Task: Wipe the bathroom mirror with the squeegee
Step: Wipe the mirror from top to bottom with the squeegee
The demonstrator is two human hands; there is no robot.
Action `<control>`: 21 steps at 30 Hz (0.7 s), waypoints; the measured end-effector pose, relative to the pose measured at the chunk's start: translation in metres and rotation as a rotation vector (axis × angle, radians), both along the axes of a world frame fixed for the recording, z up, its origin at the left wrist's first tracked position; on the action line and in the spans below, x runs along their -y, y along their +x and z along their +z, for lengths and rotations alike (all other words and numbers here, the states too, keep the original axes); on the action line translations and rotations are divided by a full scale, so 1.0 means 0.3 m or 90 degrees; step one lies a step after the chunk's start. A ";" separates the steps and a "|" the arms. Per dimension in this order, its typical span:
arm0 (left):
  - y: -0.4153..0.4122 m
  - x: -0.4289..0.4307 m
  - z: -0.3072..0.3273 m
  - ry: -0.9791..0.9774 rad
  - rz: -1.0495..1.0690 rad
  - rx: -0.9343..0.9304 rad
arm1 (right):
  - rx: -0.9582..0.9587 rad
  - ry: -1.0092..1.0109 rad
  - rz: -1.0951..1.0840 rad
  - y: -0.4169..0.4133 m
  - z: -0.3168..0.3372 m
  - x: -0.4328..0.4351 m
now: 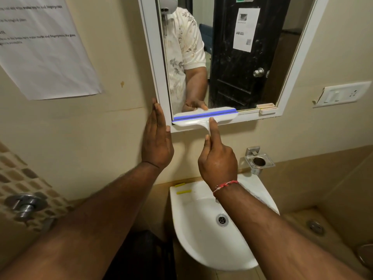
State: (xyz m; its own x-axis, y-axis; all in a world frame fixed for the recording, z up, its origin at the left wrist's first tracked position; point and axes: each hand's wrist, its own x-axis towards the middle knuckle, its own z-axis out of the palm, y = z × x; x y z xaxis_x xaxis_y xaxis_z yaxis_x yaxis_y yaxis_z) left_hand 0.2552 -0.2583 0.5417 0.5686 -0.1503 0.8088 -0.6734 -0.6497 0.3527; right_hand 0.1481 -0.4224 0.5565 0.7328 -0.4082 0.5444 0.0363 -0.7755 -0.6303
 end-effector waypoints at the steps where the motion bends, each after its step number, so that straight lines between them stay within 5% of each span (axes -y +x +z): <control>1: -0.004 0.003 -0.004 -0.001 0.004 -0.004 | -0.003 -0.001 -0.001 -0.001 0.001 0.002; 21: -0.033 -0.011 -0.041 0.049 0.077 0.011 | -0.070 0.016 0.030 -0.024 0.026 0.008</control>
State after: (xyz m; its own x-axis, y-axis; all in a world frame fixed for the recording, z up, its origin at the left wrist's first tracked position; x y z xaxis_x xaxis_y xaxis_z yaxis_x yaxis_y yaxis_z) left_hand 0.2454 -0.2549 0.5294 0.5721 -0.1440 0.8075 -0.5941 -0.7515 0.2869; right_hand 0.1409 -0.4249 0.5643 0.8060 -0.3847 0.4499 0.0020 -0.7583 -0.6519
